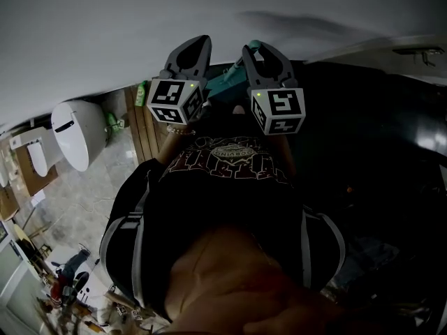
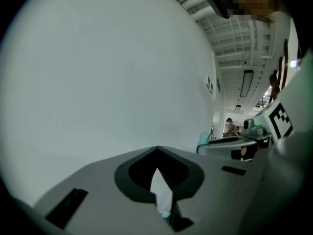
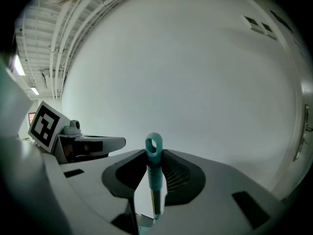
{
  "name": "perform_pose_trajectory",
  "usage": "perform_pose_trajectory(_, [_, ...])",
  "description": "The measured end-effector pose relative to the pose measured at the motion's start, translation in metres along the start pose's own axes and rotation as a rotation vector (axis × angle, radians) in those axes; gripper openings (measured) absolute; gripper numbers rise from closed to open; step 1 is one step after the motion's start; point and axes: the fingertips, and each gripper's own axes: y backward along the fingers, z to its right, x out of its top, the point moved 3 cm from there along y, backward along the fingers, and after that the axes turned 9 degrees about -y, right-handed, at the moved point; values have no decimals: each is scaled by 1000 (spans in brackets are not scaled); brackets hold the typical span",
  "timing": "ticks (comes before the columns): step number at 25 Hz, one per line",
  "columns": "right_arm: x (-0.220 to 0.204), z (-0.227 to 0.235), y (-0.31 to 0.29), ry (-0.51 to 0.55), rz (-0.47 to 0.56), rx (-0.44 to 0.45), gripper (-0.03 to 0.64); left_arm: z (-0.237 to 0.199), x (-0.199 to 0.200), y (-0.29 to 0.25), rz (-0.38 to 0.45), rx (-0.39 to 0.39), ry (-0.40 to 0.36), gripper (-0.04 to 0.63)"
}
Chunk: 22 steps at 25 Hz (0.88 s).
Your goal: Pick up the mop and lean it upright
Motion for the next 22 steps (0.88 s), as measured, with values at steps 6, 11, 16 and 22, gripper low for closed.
perform_pose_trajectory(6, [0, 1, 4, 4, 5, -24, 109, 4, 0, -2, -10, -39, -18, 46])
perform_pose_trajectory(11, [0, 4, 8, -2, 14, -54, 109, 7, 0, -6, -15, -76, -25, 46])
perform_pose_trajectory(16, [3, 9, 11, -17, 28, -91, 109, 10, 3, -15, -18, -128, -32, 46])
perform_pose_trajectory(22, [5, 5, 11, -43, 55, -153, 109, 3, 6, -20, -21, -204, -44, 46])
